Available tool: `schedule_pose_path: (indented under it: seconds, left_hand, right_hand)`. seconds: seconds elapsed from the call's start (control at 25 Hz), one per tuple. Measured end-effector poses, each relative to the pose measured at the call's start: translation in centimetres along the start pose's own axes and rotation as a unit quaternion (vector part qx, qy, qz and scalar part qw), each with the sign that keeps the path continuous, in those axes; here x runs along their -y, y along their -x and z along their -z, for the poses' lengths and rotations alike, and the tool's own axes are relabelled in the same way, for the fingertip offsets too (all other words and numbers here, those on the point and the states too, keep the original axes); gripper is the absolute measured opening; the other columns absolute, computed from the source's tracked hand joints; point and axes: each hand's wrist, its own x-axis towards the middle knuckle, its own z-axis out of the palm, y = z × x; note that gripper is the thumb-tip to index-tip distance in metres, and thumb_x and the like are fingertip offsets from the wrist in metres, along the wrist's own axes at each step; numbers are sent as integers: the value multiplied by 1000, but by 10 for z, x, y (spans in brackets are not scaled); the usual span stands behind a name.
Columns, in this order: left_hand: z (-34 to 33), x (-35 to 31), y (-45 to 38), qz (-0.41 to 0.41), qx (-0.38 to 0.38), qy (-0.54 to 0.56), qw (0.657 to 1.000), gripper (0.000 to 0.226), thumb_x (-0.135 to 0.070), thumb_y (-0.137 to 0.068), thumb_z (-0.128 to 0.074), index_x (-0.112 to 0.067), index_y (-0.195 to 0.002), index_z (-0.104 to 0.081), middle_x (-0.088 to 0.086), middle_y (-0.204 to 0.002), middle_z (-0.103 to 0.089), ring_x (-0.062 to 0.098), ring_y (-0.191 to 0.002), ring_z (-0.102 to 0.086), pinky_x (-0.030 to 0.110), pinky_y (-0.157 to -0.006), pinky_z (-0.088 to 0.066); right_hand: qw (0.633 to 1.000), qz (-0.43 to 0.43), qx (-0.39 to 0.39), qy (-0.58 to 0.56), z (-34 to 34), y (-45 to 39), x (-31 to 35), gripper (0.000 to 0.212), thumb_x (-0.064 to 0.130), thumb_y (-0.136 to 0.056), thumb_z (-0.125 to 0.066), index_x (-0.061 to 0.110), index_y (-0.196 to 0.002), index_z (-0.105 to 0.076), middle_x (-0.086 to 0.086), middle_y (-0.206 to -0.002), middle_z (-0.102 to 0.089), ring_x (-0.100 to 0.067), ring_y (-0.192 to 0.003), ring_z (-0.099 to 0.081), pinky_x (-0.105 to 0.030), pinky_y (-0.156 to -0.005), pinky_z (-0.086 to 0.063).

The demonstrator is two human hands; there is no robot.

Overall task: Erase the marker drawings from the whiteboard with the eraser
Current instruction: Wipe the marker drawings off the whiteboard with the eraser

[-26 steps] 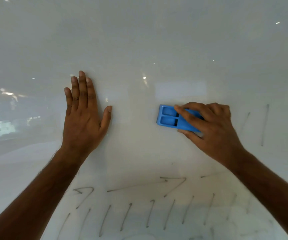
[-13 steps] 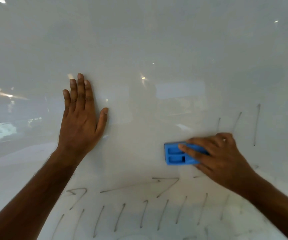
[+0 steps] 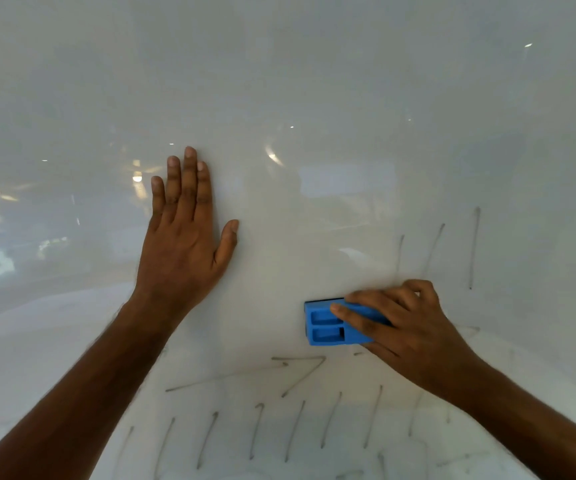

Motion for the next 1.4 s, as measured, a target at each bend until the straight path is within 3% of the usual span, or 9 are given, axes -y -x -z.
schedule_pose_path:
  seconds: [0.16,0.52,0.88,1.0,1.12,1.24,1.32,1.4]
  left_hand:
    - [1,-2,0,1,3,-7,1000,80,-45,-113,-35,4,-171,-8,22,-180,-1,38,-168,3,51,-138,0]
    - [-6,-31,-20,-22,3,-8,1000,79,-45,-114,-36,2,-171,-9,20,-181,-3,36,-168,4,49,-138,-1]
    - [-11,-42,-21,-14,-6,-10,1000,80,-44,-114,-37,5,-170,-8,23,-180,-2,39,-168,2,47,-138,2]
    - [-11,-46,-23,-17,-4,-11,1000,82,-46,-113,-36,6,-170,-8,25,-180,-2,40,-168,2,47,-138,2]
    - [-12,-51,-25,-20,-6,-8,1000,82,-47,-113,-36,7,-170,-8,25,-180,-2,40,-168,2,48,-138,1]
    - [-13,-55,-24,-15,-4,-6,1000,83,-48,-113,-34,6,-170,-7,25,-180,-1,39,-168,2,48,-138,2]
    - [-13,-58,-25,-12,-4,-8,1000,84,-49,-113,-33,7,-169,-7,25,-180,-1,40,-168,2,49,-138,0]
    - [-14,-62,-26,-12,-6,-7,1000,84,-49,-113,-33,7,-169,-8,26,-179,-1,40,-168,1,51,-138,-2]
  right_hand:
    - [1000,3,-9,13,6,10,-32,61,36,-97,-60,32,-155,-42,2,-138,-60,-23,-101,-57,-47,-89,-42]
    - [991,-114,-61,-21,21,-58,-98,61,53,-100,-55,33,-156,-42,6,-141,-53,-27,-102,-54,-46,-92,-37]
    - [1000,-4,10,-8,12,25,-76,56,41,-101,-56,32,-155,-42,4,-142,-57,-20,-107,-52,-45,-93,-37]
    - [999,-50,-7,3,23,20,-108,55,45,-101,-52,34,-154,-42,3,-141,-58,-26,-103,-55,-47,-90,-38]
    - [987,-155,-32,-9,36,1,-144,62,53,-97,-54,35,-156,-40,1,-140,-56,-32,-108,-57,-49,-95,-36]
    - [972,-223,-53,-52,33,-7,-148,65,53,-95,-57,34,-155,-44,4,-141,-53,-27,-113,-53,-46,-100,-32]
    - [969,-230,-55,-65,28,-1,-131,62,52,-95,-57,36,-154,-45,8,-142,-53,-26,-113,-53,-45,-99,-31]
    - [981,-182,-40,-52,19,21,-108,60,51,-97,-56,37,-154,-42,8,-143,-53,-26,-111,-55,-47,-97,-35]
